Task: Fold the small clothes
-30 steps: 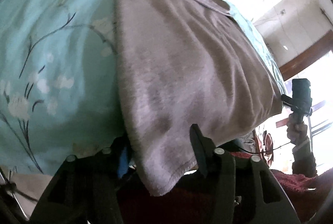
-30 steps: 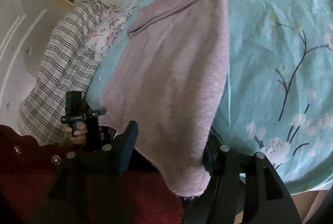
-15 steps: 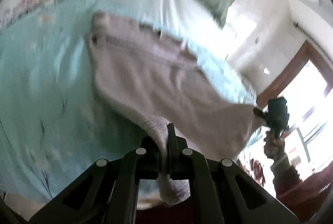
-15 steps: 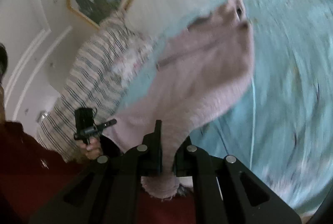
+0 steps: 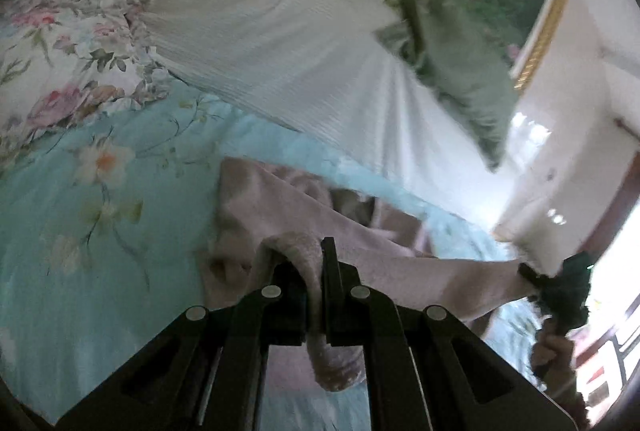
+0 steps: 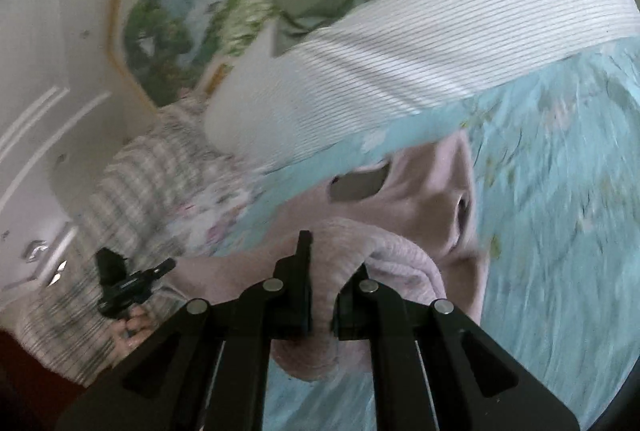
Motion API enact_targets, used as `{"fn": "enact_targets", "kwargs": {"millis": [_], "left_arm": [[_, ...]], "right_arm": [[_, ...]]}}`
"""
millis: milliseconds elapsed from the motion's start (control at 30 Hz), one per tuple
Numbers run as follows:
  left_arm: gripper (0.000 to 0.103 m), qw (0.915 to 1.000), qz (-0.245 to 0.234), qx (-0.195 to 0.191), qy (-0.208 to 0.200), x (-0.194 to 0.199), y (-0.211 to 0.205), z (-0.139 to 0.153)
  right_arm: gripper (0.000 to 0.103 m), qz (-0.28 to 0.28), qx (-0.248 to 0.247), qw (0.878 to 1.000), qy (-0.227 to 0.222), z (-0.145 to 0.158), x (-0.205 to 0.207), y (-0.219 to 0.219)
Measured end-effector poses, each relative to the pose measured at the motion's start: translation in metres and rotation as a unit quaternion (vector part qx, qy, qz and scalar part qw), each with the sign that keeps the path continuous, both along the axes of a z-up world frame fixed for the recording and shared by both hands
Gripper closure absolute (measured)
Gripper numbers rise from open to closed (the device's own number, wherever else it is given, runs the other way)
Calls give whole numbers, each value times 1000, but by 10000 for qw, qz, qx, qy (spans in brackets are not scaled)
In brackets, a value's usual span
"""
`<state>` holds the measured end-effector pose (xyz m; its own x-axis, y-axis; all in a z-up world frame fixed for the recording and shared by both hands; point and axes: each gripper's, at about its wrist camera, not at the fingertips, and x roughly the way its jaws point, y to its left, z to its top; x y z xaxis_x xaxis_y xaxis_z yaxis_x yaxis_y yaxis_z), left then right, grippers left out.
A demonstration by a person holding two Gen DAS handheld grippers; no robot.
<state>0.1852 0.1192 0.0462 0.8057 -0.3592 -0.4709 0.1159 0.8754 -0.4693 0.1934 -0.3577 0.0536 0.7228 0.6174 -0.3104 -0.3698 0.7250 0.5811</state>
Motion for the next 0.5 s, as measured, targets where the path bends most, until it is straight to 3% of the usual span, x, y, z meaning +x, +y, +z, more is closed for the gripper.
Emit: {"fn": "enact_targets", "kwargs": {"millis": [200, 500], "left_arm": [[99, 9985, 221, 220, 458, 95, -4, -24], [99, 9931, 337, 566, 969, 184, -6, -68]], "right_arm": [[94, -415, -549, 9966, 457, -12, 98, 2], [94, -702, -940, 9881, 999, -56, 182, 9]]}}
